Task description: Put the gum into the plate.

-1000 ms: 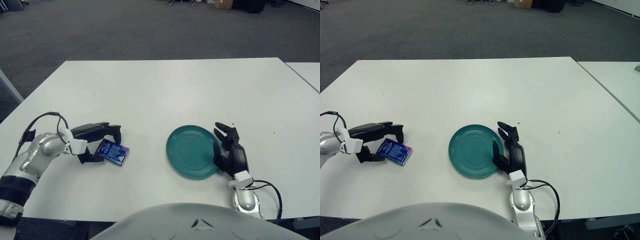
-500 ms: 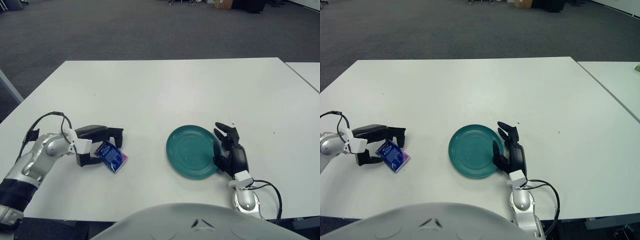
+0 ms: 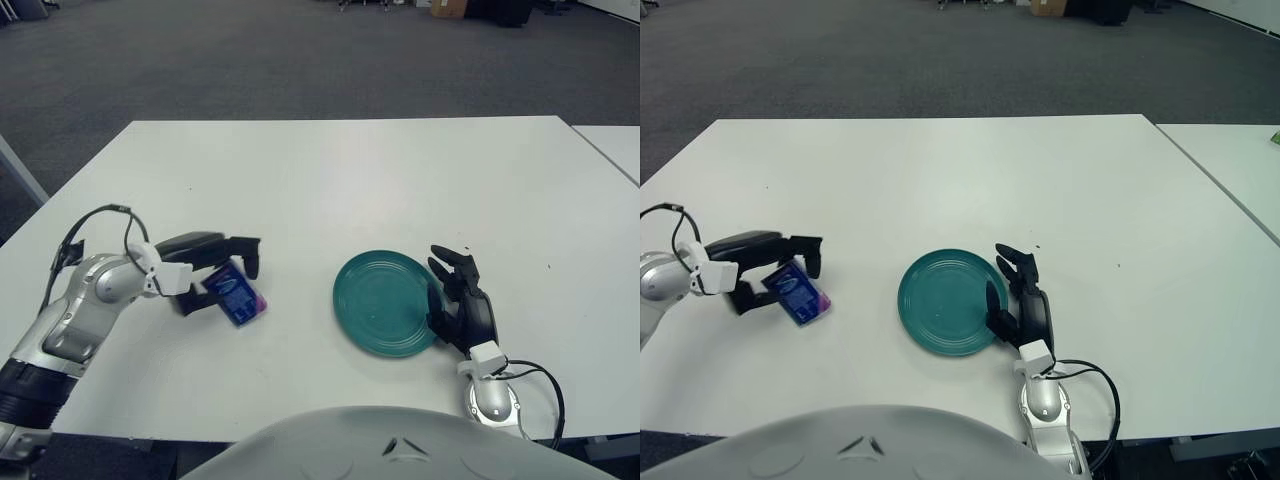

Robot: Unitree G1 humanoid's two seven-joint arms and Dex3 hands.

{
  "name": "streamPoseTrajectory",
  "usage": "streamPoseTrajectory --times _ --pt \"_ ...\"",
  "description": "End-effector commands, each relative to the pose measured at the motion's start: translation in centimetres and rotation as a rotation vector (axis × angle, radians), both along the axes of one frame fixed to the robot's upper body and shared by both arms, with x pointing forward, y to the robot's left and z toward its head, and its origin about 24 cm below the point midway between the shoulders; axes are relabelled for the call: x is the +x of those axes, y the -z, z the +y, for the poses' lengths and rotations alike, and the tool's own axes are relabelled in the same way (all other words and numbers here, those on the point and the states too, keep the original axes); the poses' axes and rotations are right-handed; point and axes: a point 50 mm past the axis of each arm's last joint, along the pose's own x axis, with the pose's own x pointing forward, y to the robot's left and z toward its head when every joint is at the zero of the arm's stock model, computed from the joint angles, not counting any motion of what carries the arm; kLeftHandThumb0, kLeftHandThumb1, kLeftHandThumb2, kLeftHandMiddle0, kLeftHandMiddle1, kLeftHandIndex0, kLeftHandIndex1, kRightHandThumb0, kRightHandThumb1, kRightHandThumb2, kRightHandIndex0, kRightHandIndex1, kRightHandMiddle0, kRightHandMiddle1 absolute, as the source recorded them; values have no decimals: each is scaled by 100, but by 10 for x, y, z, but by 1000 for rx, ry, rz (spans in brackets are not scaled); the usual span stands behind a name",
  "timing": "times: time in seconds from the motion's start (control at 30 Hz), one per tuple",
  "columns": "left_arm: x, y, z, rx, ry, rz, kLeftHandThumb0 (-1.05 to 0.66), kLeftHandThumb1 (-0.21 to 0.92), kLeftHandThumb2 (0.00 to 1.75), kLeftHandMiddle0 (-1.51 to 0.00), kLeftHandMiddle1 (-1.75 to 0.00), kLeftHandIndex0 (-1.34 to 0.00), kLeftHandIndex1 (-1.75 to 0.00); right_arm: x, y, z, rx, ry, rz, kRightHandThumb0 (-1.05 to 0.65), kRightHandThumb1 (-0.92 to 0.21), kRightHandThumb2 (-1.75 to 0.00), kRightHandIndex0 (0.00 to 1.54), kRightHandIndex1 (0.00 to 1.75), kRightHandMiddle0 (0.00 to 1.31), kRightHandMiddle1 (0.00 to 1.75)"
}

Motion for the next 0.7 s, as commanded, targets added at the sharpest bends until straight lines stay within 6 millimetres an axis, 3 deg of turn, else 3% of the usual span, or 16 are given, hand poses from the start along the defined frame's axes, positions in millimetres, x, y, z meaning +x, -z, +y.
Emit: streamPoseTrajectory --times 0.0,0.13,0.67 --pt "2 -10 -2 -50 -8 -54 -1 50 92 -51 -140 -59 -157 -26 40 -31 -115 23 245 -86 -92 -75 49 4 0 94" --pt "1 -13 -1 -28 -1 -62 -1 44 99 -59 -136 -59 -159 -27 40 -31 -115 25 247 -86 -92 -76 49 5 0 94" --pt "-1 -29 -12 -26 17 -66 -1 47 101 -52 -145 -52 -165 -28 41 -29 -120 23 252 -88 -92 -77 49 4 0 93"
